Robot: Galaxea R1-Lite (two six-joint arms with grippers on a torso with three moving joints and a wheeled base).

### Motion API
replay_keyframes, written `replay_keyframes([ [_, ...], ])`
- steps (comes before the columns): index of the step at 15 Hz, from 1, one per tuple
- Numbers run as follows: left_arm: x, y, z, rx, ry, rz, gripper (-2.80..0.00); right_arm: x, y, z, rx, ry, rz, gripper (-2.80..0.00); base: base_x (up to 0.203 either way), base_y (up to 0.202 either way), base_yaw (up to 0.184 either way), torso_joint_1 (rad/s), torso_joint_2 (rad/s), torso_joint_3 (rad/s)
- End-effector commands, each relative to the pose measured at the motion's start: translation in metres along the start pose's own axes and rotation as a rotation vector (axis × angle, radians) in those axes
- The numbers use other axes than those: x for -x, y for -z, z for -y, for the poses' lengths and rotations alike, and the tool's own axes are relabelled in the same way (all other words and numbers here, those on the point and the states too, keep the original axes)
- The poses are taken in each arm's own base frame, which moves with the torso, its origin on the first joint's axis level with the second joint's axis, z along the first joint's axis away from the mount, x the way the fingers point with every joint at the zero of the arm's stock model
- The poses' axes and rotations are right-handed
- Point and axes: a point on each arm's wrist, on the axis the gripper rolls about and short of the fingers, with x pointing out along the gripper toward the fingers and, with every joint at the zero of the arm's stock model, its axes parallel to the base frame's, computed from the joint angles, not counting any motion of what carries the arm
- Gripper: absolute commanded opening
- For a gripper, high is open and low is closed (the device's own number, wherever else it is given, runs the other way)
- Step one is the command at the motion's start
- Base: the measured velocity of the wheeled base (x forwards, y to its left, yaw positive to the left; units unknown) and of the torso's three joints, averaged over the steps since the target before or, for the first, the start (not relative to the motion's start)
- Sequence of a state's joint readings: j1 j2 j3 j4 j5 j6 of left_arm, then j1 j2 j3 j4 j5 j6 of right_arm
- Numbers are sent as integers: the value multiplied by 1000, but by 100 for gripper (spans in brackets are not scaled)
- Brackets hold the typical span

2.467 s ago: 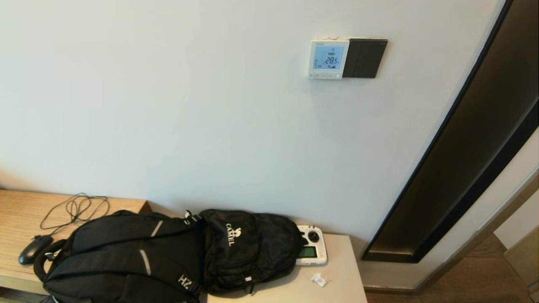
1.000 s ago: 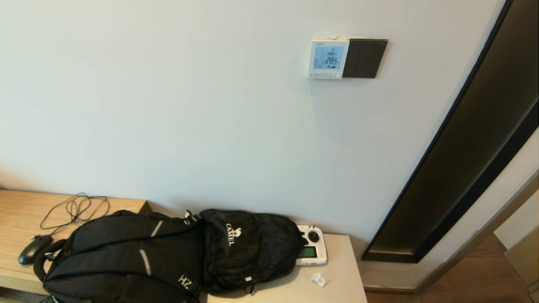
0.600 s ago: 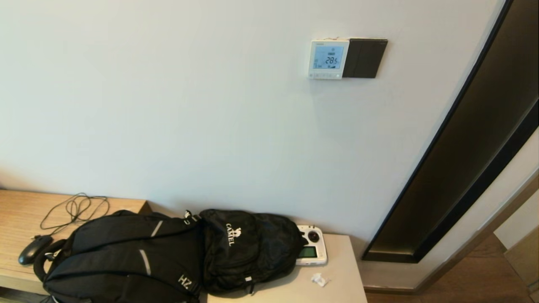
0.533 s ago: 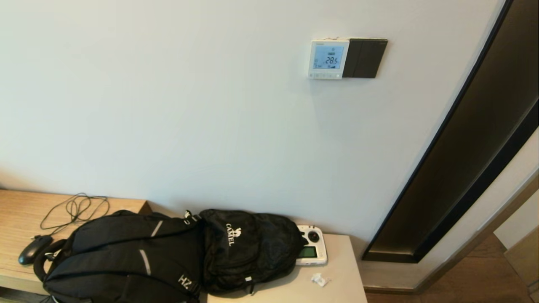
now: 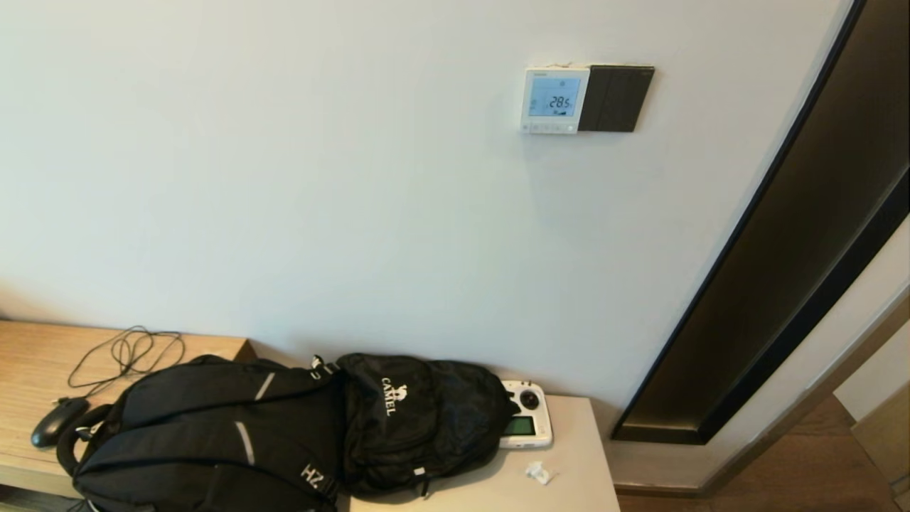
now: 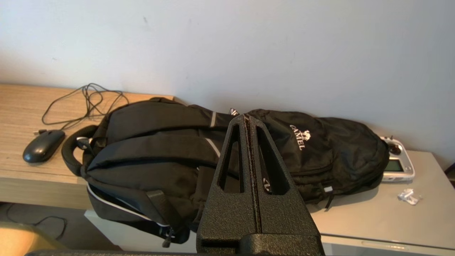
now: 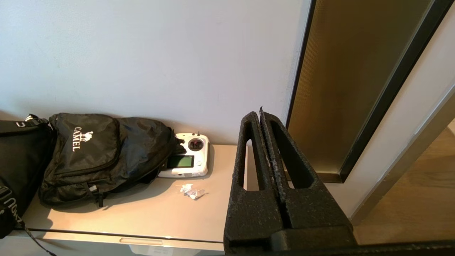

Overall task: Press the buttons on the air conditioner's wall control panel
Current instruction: Turn off the central air conditioner

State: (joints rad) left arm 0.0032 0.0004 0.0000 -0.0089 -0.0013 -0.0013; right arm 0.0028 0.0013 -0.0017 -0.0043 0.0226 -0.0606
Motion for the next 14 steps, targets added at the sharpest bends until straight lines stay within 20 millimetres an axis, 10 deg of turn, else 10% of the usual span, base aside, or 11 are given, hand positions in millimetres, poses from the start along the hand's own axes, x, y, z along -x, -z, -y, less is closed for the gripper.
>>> replay_keyframes([
  [1, 0, 0, 0, 0, -2, 1, -280, 0, 0, 0, 1, -1, -2, -280, 0, 0, 0, 0, 0, 0],
  [14, 0, 0, 0, 0, -1, 1, -280, 0, 0, 0, 5, -1, -2, -280, 0, 0, 0, 0, 0, 0],
])
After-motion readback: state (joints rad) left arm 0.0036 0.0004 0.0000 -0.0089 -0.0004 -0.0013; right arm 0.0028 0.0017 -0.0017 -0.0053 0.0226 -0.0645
